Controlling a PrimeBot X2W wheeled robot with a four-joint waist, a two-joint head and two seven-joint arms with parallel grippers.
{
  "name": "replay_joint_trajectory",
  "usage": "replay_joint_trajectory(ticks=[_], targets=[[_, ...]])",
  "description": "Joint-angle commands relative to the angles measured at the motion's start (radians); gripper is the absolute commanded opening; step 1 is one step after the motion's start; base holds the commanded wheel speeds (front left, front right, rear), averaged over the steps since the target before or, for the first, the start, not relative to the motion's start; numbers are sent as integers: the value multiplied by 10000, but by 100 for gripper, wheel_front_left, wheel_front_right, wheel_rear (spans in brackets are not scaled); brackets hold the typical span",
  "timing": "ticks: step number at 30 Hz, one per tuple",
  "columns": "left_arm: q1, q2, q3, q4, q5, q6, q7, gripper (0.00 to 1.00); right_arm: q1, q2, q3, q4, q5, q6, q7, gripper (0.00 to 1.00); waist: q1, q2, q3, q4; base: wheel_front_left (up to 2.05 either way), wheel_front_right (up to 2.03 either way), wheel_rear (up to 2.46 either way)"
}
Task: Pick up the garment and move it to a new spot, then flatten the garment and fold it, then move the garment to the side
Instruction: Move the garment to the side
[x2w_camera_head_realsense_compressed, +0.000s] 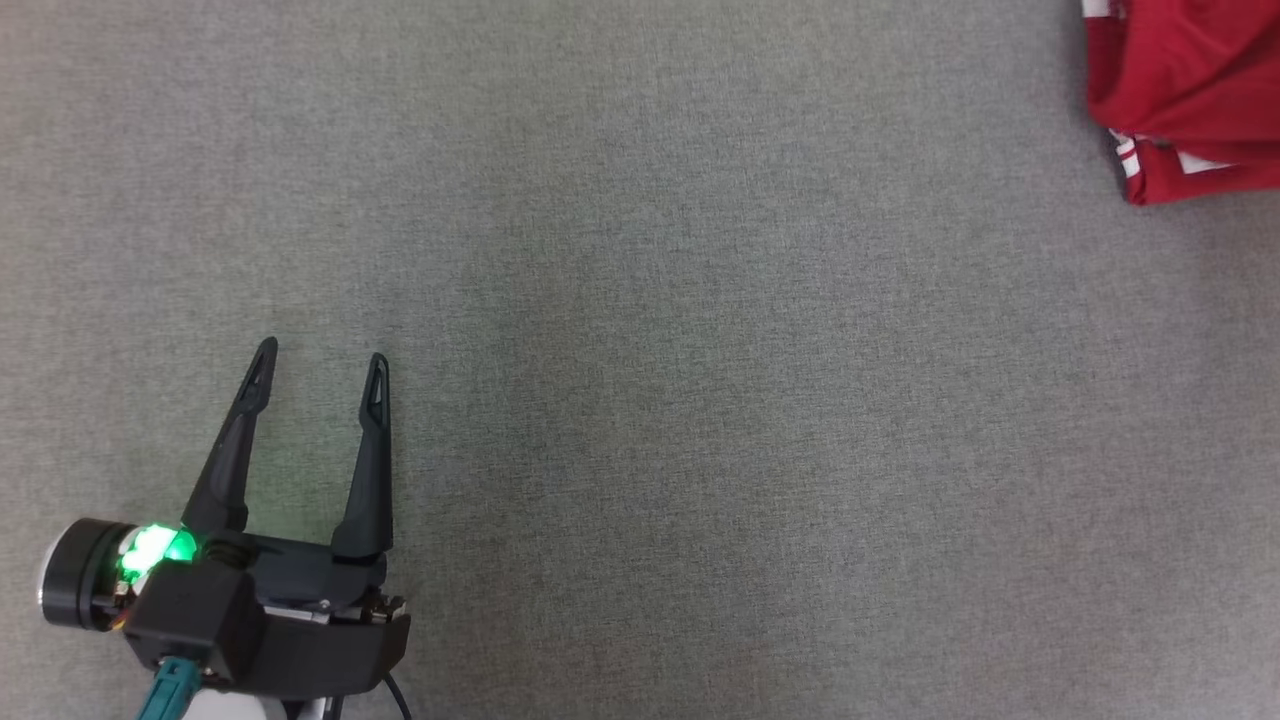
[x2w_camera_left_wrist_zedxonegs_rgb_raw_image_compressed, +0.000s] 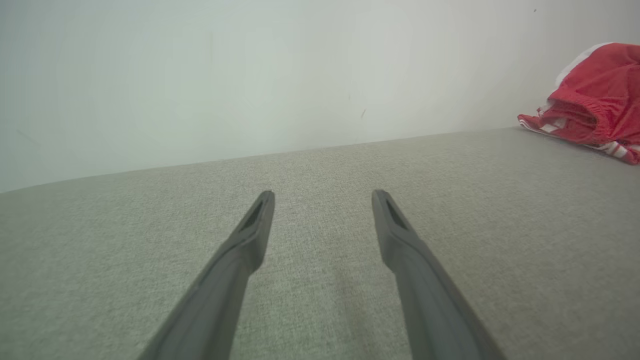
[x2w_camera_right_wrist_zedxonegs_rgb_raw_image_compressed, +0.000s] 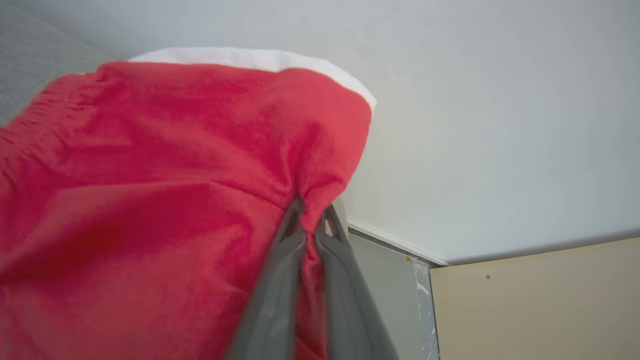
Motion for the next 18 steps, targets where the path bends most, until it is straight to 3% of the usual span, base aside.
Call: replay_joint_trajectory(ticks=[1,13,14,16,18], targets=[[-7,62,18,-106,61,-7,-17,100,-128,-116,189,-124,-26,-27,74,0,-1,-1,115,-52,0,0,0],[56,156,184,-386,55,54,-17,100,-522,-590,781,-299,-8,-27,544,0,-1,-1,511,-114,0,0,0],[50,153,190,-385,51,55,-17,100,-525,-589,752,-271,-24,-27,563,16,-1,-1,530,-116,0,0,0],[13,148,195,-358,46,51,-17,100,-539,-581,737,-278,-102,-27,459,100,-1,-1,549,-101,0,0,0],[-40,136,205,-303,45,54,-17,100,-563,-592,681,-243,-163,-27,383,100,-1,-1,543,-106,0,0,0]])
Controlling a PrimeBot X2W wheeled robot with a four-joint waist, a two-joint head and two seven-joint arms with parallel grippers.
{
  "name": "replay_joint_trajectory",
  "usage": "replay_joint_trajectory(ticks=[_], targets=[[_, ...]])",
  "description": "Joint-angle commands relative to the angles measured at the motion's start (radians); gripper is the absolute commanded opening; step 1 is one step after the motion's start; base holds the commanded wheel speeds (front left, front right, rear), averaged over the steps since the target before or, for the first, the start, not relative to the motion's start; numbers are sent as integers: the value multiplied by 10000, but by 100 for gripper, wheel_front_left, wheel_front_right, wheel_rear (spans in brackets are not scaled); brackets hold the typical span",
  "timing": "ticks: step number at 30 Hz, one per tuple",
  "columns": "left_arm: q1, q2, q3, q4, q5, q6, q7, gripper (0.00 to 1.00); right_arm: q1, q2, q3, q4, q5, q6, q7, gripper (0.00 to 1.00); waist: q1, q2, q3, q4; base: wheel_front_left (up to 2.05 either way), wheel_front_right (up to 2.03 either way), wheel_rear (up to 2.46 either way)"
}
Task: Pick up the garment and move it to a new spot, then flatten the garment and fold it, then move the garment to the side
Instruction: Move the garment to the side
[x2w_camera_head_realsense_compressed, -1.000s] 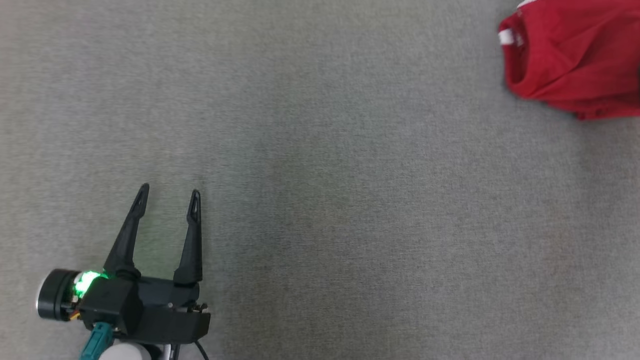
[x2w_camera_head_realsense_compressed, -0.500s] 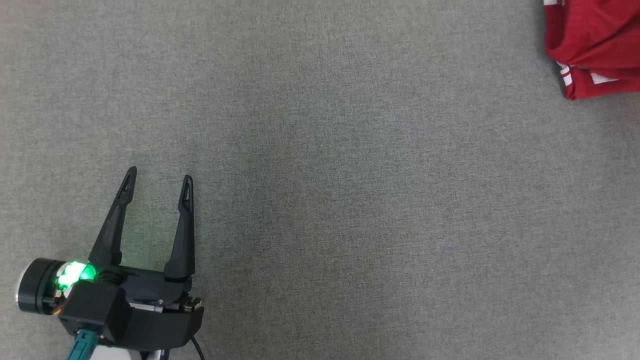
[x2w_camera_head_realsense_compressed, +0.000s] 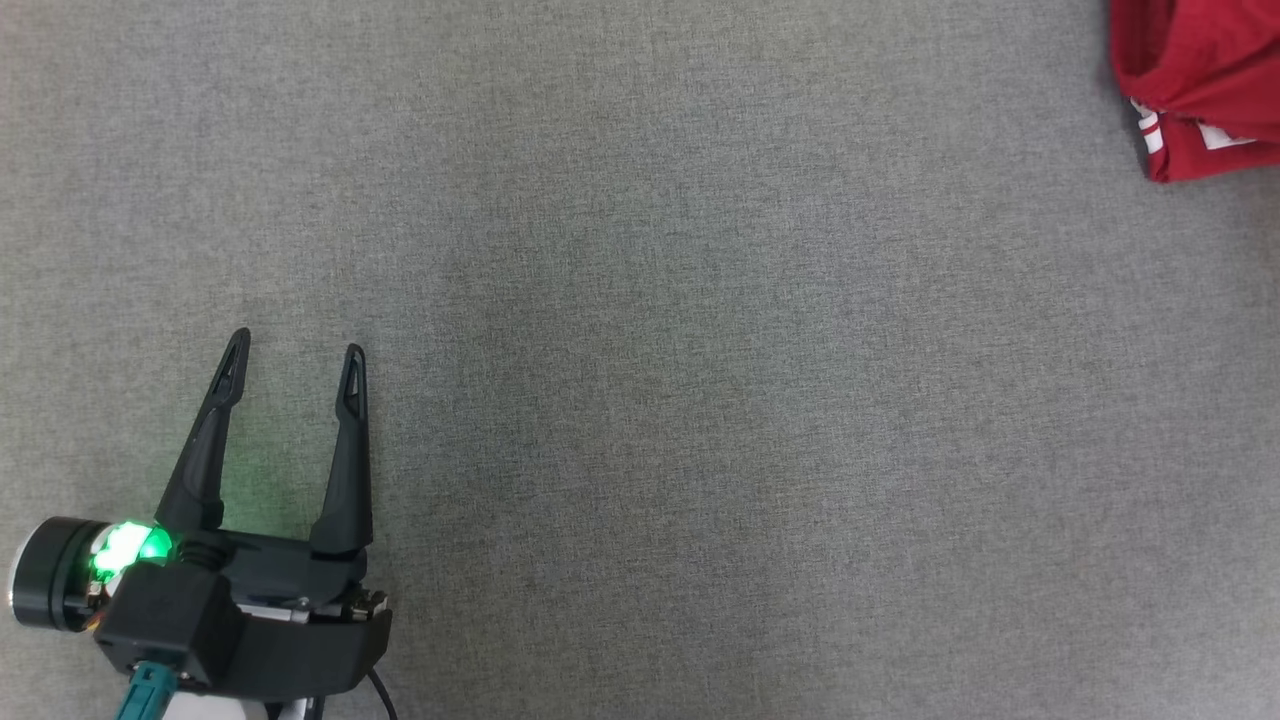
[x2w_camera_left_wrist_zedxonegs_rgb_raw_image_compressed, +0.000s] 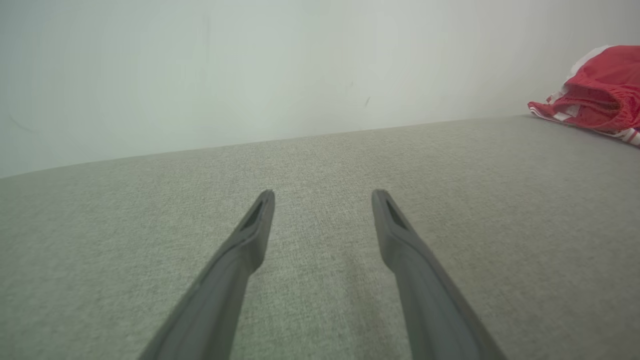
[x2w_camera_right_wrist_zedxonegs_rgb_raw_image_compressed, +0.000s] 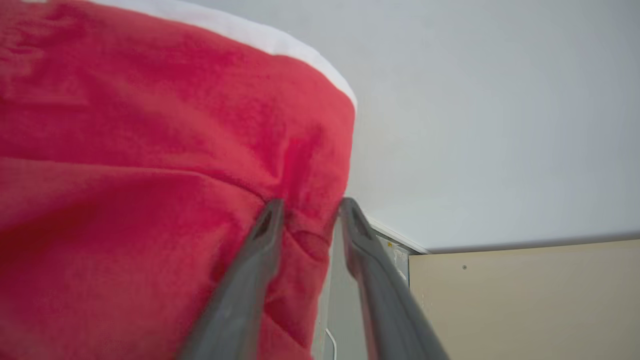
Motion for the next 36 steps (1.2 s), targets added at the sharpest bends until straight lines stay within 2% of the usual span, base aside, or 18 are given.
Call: replay_joint_trajectory(ticks=[1,10,15,19,24,29,35,36], targets=[[-75,-4,13,54,40,47,-17,100,-70,-11,-55,50,-107,-27,-65,100,-1,-1,-49,-6,0,0,0],[134,-184,199,457,-202,75,-17,100,-58,164,-232,-43,-607,-27,-703,100,-1,-1,-610,14,0,0,0],[305,-365,302,882,-353,152,-17,100,167,370,-650,-94,-915,-27,-1490,100,-1,-1,-1289,221,0,0,0],[605,-496,534,1095,-404,291,-15,100,586,824,-1132,-241,-1192,-27,-2350,100,-1,-1,-1900,402,0,0,0],[1039,-580,899,1252,-525,390,-17,100,1548,1725,-2157,-444,-1099,-27,-3359,100,-1,-1,-2651,532,0,0,0],[1448,-645,1121,1396,-502,431,-17,100,3106,2861,-3404,-1137,-1267,-26,-3684,100,-1,-1,-3287,552,0,0,0],[1894,-705,1321,1604,-477,485,-17,100,5626,4535,-5097,-2938,-2037,-27,-3687,100,-1,-1,-3883,417,0,0,0],[1954,-719,1264,1745,-447,459,-17,100,6374,5052,-5363,-3488,-2337,-26,-3687,100,-1,-1,-4027,468,0,0,0]])
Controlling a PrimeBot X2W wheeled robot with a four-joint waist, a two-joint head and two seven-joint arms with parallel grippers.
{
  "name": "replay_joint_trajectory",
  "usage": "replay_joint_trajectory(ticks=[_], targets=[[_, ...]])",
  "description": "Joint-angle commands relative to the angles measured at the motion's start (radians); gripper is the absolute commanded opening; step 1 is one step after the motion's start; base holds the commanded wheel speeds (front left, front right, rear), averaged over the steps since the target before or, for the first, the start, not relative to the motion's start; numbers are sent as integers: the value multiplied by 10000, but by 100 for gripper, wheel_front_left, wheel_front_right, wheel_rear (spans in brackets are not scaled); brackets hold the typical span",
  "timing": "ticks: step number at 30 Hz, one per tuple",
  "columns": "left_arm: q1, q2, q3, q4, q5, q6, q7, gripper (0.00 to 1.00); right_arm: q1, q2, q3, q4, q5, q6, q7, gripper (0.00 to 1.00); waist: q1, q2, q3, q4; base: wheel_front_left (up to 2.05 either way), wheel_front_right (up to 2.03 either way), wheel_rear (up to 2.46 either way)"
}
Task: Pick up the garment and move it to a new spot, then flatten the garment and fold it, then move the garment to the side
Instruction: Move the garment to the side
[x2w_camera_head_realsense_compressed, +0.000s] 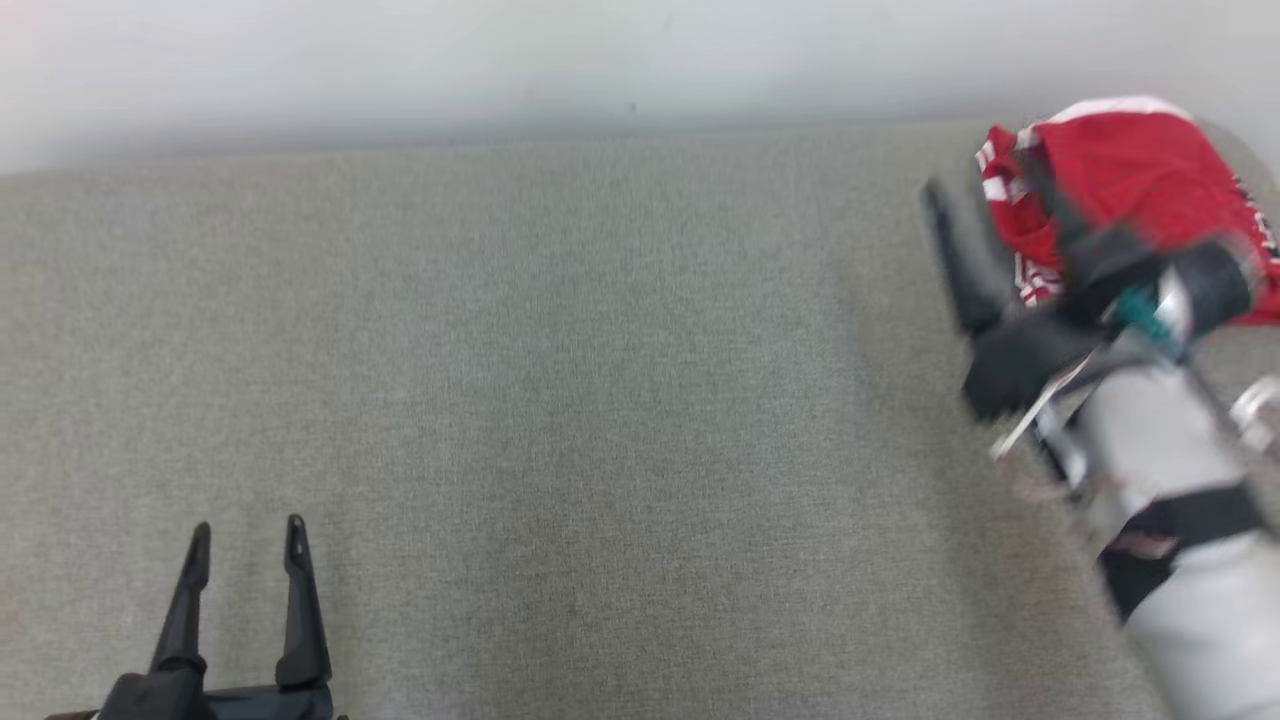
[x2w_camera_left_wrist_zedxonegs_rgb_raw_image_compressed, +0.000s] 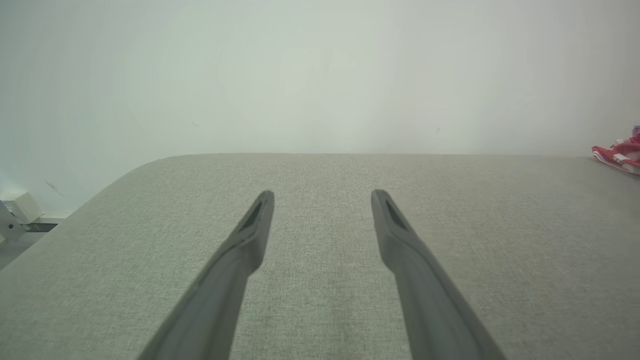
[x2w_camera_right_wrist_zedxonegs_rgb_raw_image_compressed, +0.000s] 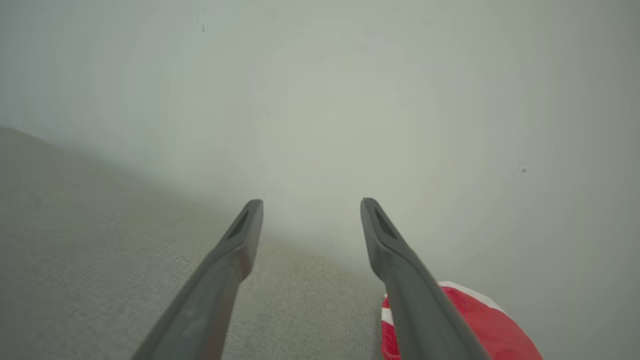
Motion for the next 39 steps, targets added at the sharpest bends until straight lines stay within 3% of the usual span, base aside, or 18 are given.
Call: replay_joint_trajectory(ticks=[1,9,18,28,39], targets=[[117,-44,-45,130,78,7,-17,100,671,503,-186,-484,-229,-24,-9,100,3,2,-415,23,0,0,0],[151,-74,-15,615,-20,-65,-17,100,3148,1982,-1233,-2489,-980,-24,-12,100,3,2,-938,137,0,0,0],[368,-110,-113,745,-104,115,-17,100,5240,2735,-2190,-4318,-1589,-24,-13,100,3,2,-1395,172,0,0,0],[599,-117,-384,721,-353,275,-17,100,7114,3038,-2975,-5531,-1219,-24,-13,100,3,2,-1680,246,0,0,0],[815,-117,-606,821,-116,272,-17,100,8313,3062,-3009,-5559,-615,-24,-13,100,3,2,-1922,148,0,0,0]])
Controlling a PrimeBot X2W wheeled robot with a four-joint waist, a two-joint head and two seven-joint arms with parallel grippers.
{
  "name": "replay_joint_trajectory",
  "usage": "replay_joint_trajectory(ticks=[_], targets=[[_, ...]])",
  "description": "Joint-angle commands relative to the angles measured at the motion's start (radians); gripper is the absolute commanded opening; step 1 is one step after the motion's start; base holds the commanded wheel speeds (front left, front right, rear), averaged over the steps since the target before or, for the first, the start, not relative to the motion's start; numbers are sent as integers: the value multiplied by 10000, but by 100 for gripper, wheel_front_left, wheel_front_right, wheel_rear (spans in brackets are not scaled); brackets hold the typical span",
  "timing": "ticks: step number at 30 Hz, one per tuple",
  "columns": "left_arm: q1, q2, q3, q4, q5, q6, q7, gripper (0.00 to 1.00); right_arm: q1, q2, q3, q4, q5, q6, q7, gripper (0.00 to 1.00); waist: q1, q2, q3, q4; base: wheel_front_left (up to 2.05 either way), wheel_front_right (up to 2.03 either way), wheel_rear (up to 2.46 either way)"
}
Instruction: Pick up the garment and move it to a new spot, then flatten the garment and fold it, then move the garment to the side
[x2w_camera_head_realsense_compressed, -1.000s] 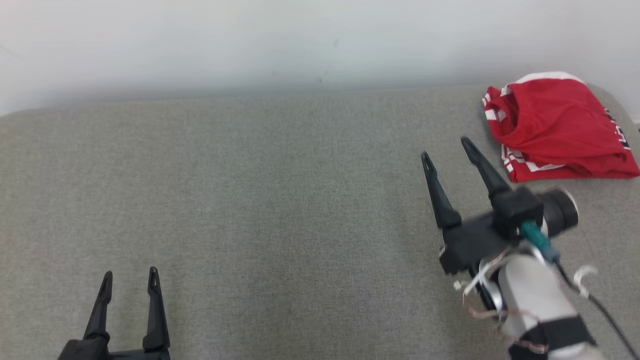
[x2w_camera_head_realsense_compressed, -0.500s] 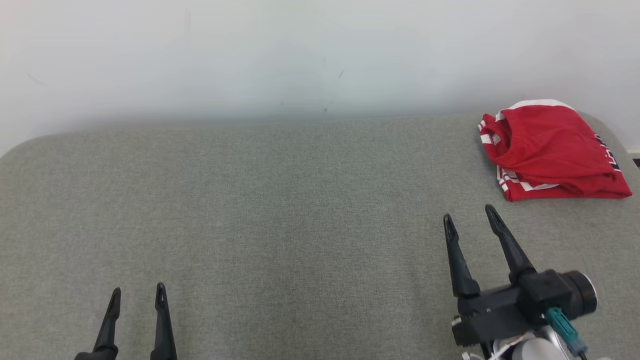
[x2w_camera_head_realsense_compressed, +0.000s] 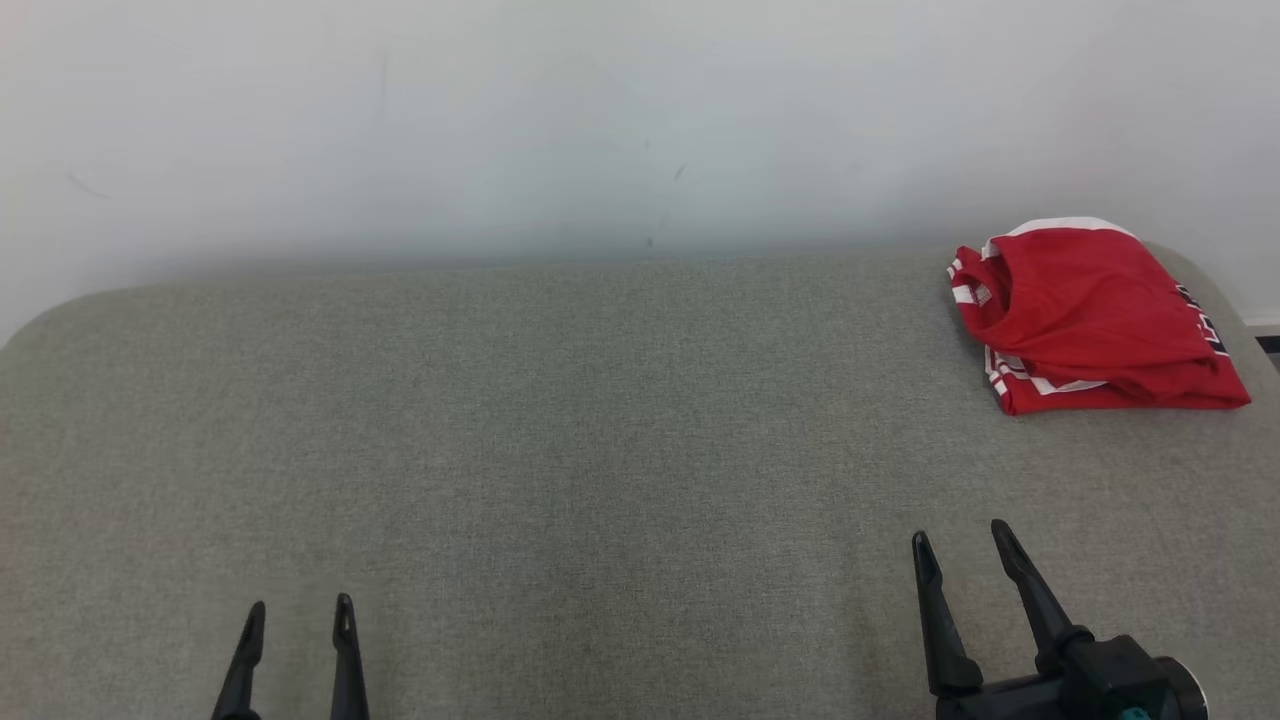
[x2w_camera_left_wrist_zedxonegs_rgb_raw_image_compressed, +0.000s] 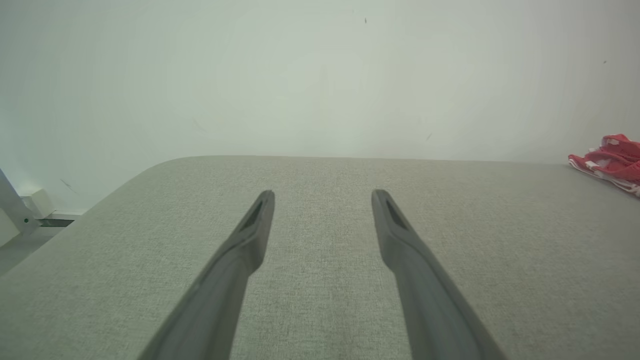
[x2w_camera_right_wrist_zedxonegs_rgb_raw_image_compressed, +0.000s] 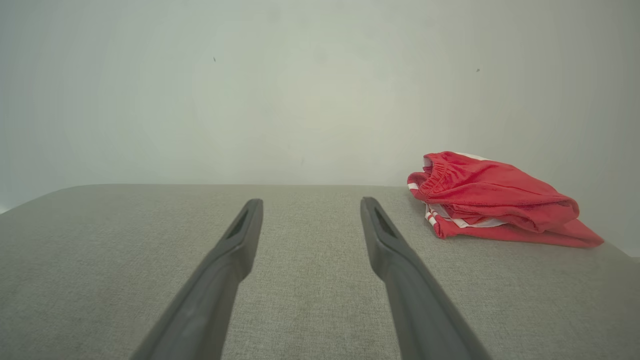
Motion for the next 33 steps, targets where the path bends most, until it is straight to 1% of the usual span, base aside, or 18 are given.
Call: replay_joint_trajectory(ticks=[1,3,6,16,33], targets=[[76,-16,-40,67,145,-33,-17,100,124,27,12,22,60,-24,-13,100,0,0,-40,-36,0,0,0],[108,57,-124,182,472,-8,-17,100,151,27,44,60,12,-24,-13,100,0,0,-66,-68,0,0,0],[111,40,-153,317,556,41,-17,100,169,28,91,96,-59,-24,-13,100,0,0,-92,-106,0,0,0],[132,8,-140,516,461,124,-17,100,259,28,-34,217,47,-24,-14,100,0,0,-135,-108,0,0,0],[158,-9,-51,631,426,190,-17,100,144,28,37,325,118,-24,-14,100,0,0,-151,-157,0,0,0]])
